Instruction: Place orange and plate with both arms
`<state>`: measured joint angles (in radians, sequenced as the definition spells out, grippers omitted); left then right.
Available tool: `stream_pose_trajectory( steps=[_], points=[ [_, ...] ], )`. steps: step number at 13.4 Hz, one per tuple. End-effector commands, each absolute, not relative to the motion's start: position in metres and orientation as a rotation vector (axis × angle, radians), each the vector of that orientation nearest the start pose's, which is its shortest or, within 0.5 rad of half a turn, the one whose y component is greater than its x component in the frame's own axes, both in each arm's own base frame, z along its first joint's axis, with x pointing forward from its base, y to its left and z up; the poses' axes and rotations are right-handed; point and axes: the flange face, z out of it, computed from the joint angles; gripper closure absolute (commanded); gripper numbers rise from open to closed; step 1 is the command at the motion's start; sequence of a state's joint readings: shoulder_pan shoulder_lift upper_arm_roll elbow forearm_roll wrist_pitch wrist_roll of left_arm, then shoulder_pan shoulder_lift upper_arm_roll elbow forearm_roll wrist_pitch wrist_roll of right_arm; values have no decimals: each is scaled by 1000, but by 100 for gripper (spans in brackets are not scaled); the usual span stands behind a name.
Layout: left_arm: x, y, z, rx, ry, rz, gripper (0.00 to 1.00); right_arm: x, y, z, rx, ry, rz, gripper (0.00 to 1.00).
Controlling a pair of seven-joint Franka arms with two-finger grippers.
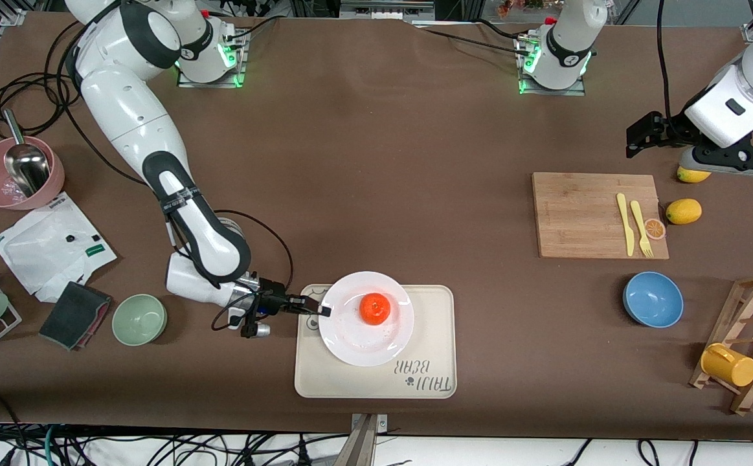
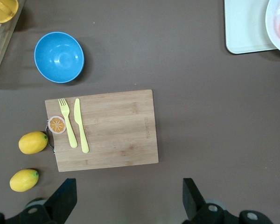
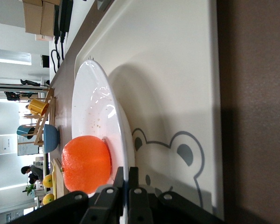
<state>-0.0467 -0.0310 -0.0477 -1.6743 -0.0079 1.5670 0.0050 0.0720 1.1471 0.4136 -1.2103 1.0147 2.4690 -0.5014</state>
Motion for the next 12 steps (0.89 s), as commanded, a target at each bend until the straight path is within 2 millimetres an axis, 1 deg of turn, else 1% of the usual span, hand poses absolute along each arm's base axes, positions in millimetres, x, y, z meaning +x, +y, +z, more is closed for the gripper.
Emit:
stream_pose_trajectory(
  steps=[1, 2, 3, 4, 5, 7, 8, 9, 10, 11, 12],
  points=[
    [540, -55, 598, -3158, 176, 130, 0, 722, 273, 121, -2120, 125, -147, 99],
    [540, -55, 598, -3158, 176, 130, 0, 722, 273, 123, -2119, 121, -149, 83],
    [540, -55, 598, -3158, 176, 130, 0, 724, 271, 128, -2120, 116, -156, 72],
    [540, -55, 599, -3158, 179, 128, 0, 725, 270, 131, -2122, 108, -161, 57],
    [540, -55, 598, -3157, 179, 130, 0, 727, 268, 133, -2126, 100, -167, 47],
    [540, -55, 598, -3157, 176, 133, 0, 731, 264, 149, -2163, 37, -196, 41],
    [540, -55, 598, -3157, 179, 133, 0, 734, 260, 166, -2185, 4, -218, 41],
    [540, -55, 598, -3157, 179, 133, 0, 727, 261, 182, -2224, -18, -201, 41],
    [540, -55, 598, -3157, 179, 133, 0, 724, 259, 208, -2270, -55, -213, 41],
    [540, -55, 598, -3157, 176, 133, 0, 718, 257, 231, -2306, -95, -206, 41],
    [540, -55, 598, -3157, 179, 133, 0, 712, 252, 251, -2329, -140, -184, 41]
  ],
)
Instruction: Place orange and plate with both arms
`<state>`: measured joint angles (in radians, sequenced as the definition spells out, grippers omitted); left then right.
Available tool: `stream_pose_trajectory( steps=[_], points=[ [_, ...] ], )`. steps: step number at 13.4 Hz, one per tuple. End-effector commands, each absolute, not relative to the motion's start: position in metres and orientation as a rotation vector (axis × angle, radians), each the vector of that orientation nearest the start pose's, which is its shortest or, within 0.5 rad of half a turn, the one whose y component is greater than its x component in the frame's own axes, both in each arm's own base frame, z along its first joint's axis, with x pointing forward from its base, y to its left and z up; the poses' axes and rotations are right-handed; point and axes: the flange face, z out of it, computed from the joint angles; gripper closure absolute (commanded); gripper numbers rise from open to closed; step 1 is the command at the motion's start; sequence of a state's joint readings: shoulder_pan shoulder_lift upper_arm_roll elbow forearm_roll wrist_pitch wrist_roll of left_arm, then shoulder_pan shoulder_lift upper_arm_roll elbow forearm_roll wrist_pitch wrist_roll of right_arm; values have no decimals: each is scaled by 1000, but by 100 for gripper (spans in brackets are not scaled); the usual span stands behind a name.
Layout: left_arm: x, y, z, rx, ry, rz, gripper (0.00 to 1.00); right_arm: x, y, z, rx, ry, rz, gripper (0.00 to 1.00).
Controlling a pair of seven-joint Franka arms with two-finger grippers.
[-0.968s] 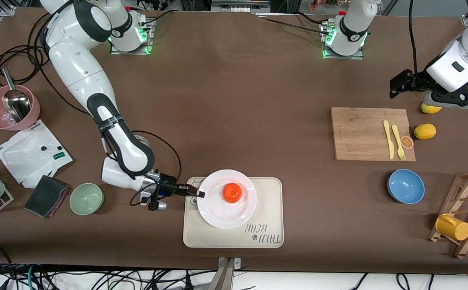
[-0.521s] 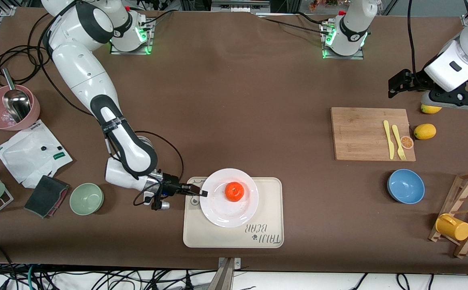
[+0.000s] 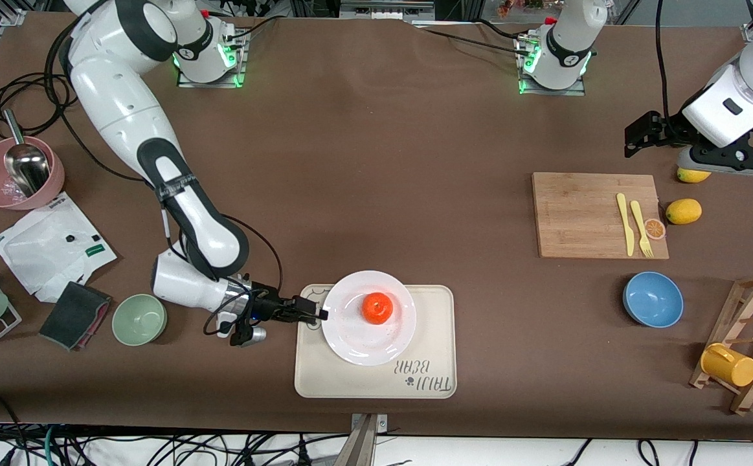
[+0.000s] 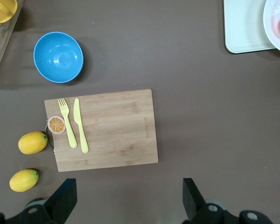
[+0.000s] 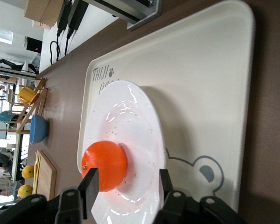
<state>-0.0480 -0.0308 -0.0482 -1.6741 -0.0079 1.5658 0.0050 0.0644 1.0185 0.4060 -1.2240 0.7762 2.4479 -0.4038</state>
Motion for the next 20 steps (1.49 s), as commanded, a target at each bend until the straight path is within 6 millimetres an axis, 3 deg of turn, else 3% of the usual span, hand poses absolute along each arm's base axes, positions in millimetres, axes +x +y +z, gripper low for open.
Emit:
stream_pose_trajectory(
  steps=[1, 3, 5, 6, 7, 11, 13, 16, 20],
  points=[
    [540, -54, 598, -3157, 176, 133, 0, 707, 235, 268, -2354, -167, -151, 41],
    [540, -54, 598, -3157, 176, 133, 0, 688, 205, 300, -2400, -218, -66, 39],
    [540, -54, 598, -3157, 176, 133, 0, 659, 182, 329, -2484, -287, -20, 26],
    [540, -54, 598, -3157, 176, 133, 0, 645, 168, 342, -2520, -309, -1, 10],
    [540, -54, 598, -3157, 176, 133, 0, 634, 154, 356, -2560, -339, 14, 0],
    [538, -54, 597, -3156, 177, 157, 0, 611, 97, 419, -2724, -374, 68, 0],
    [538, -54, 597, -3156, 174, 159, 0, 598, 89, 458, -2836, -373, 61, 0],
    [538, -54, 597, -3156, 174, 159, 0, 580, 83, 499, -2992, -334, 48, 0],
    [538, -54, 597, -3156, 174, 159, 0, 580, 71, 525, -3121, -402, -32, 0]
  ],
)
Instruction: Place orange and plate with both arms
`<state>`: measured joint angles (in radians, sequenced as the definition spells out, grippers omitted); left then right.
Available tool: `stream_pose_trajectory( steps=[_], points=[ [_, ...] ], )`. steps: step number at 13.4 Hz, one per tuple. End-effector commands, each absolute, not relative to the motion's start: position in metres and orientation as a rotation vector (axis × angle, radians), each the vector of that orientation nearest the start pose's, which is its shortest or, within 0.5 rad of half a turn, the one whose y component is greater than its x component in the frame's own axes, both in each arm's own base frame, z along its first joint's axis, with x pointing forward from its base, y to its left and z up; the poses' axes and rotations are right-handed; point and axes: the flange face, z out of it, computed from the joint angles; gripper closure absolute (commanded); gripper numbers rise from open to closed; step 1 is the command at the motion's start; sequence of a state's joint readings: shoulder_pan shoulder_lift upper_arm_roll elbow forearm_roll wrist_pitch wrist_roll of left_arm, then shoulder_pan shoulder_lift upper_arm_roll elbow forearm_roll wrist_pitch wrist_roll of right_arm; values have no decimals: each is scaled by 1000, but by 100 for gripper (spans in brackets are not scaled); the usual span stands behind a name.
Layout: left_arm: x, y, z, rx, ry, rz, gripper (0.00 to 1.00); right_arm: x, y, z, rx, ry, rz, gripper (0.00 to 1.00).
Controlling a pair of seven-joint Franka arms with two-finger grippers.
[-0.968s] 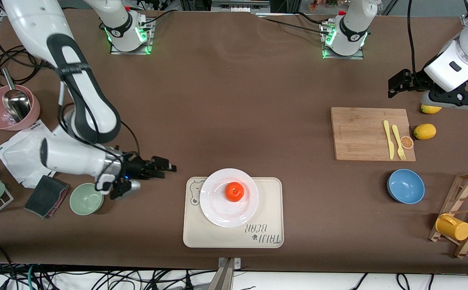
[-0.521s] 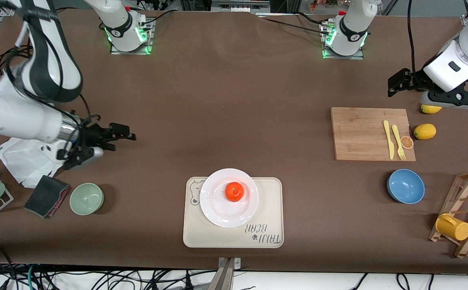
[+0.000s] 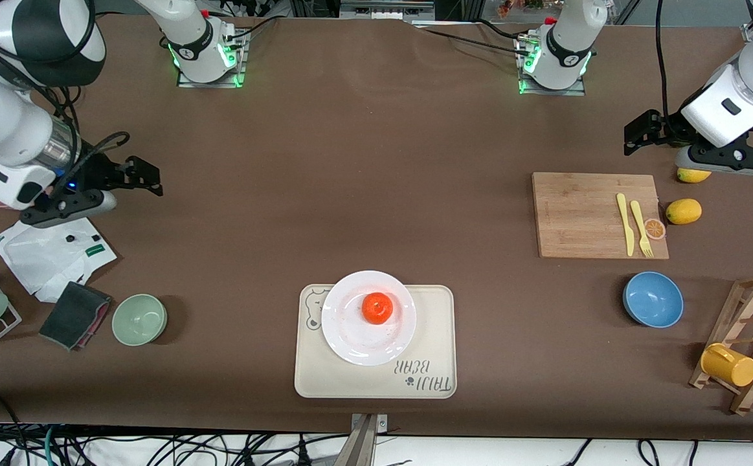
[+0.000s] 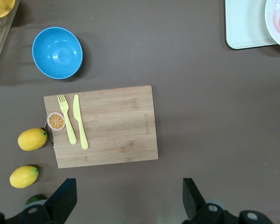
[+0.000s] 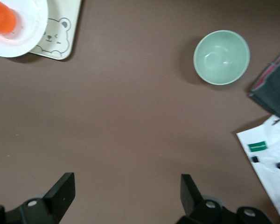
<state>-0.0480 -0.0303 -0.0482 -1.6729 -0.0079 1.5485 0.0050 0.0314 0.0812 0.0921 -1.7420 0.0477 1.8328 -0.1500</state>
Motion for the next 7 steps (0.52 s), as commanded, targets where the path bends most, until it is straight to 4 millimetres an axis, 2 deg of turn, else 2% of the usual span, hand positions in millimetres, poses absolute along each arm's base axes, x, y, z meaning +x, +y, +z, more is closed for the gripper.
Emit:
stream_pose_trajectory(
  steps=[1, 5, 7],
  points=[
    [538, -54, 597, -3156, 174, 159, 0, 583, 70, 527, -3139, -412, -39, 0],
    [538, -54, 597, -3156, 174, 159, 0, 584, 59, 532, -3156, -412, -53, 0],
    [538, -54, 597, -3156, 174, 159, 0, 584, 53, 531, -3146, -357, -24, 0]
  ],
)
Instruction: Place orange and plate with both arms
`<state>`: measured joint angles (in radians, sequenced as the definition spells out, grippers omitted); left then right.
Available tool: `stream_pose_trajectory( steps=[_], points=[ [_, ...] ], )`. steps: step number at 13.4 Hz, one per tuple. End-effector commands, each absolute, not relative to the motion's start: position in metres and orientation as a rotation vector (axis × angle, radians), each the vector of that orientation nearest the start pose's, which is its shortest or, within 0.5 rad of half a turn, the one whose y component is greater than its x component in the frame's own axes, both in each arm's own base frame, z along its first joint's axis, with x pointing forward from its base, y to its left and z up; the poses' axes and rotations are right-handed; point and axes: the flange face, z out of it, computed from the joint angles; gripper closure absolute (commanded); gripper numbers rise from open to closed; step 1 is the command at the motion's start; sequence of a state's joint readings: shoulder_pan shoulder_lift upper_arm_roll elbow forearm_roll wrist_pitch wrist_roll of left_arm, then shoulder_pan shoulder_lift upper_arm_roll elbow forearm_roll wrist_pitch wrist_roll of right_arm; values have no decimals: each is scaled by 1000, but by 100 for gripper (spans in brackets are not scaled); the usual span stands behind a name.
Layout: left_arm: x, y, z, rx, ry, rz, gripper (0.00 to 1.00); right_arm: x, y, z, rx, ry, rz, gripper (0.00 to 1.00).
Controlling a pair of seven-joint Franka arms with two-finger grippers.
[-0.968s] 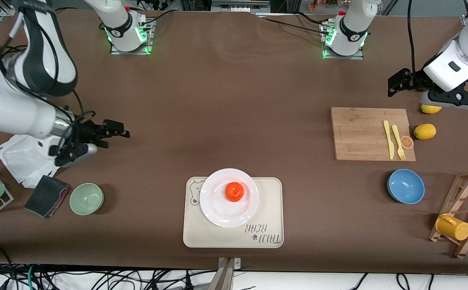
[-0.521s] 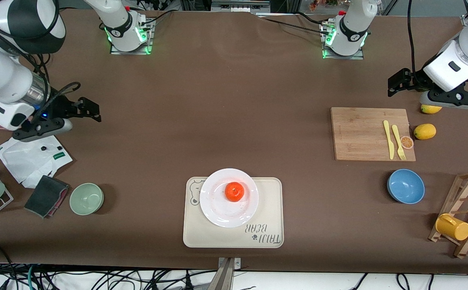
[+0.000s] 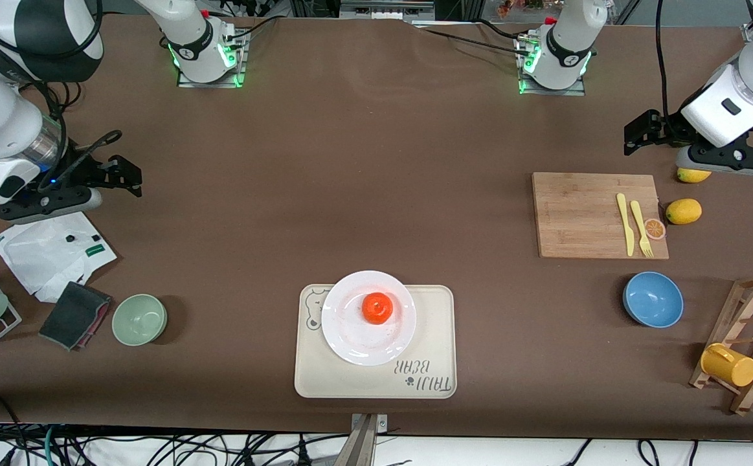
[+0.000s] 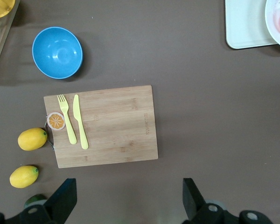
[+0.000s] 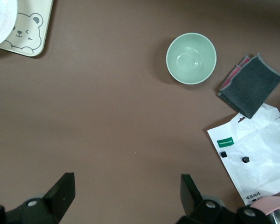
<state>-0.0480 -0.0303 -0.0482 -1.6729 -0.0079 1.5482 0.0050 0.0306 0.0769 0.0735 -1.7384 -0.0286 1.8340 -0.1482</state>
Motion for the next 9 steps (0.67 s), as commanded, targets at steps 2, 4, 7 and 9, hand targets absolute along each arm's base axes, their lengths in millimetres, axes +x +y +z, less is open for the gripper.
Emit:
stream_pose_trajectory(
  steps=[2, 4, 7, 9],
  points=[
    [538, -54, 596, -3155, 174, 162, 0, 584, 54, 534, -3134, -341, -29, 0],
    [538, -54, 597, -3156, 174, 159, 0, 582, 54, 542, -3136, -331, -22, 0],
    [538, -54, 597, -3156, 174, 159, 0, 571, 59, 549, -3143, -198, 108, 0],
    [538, -54, 597, -3156, 174, 159, 0, 562, 57, 564, -3144, -197, 82, 0]
  ],
)
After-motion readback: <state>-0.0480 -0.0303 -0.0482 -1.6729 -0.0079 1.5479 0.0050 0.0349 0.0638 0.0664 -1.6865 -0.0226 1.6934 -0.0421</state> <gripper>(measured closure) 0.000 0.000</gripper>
